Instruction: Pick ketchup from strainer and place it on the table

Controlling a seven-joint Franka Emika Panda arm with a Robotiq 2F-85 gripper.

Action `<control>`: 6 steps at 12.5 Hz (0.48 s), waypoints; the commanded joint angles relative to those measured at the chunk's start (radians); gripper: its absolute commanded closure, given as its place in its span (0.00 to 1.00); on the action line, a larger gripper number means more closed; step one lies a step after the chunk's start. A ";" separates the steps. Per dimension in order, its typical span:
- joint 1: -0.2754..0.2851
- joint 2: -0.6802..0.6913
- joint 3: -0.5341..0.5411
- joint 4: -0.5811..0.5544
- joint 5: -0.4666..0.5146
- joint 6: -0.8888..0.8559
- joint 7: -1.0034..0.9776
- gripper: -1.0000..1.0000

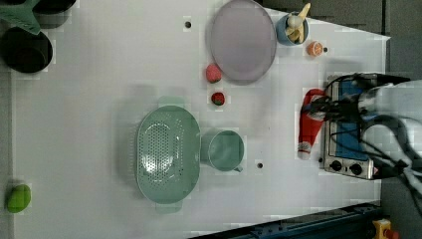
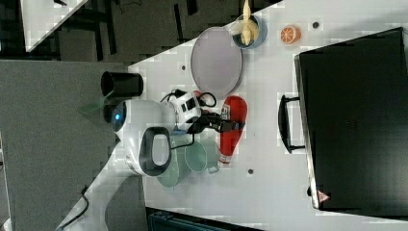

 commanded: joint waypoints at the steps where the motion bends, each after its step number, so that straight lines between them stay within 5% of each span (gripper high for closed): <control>1: 0.020 -0.006 0.022 -0.069 0.003 0.114 -0.044 0.40; 4: 0.020 0.053 0.024 -0.122 0.003 0.258 -0.044 0.37; 6: 0.020 0.086 0.021 -0.128 0.002 0.319 -0.044 0.16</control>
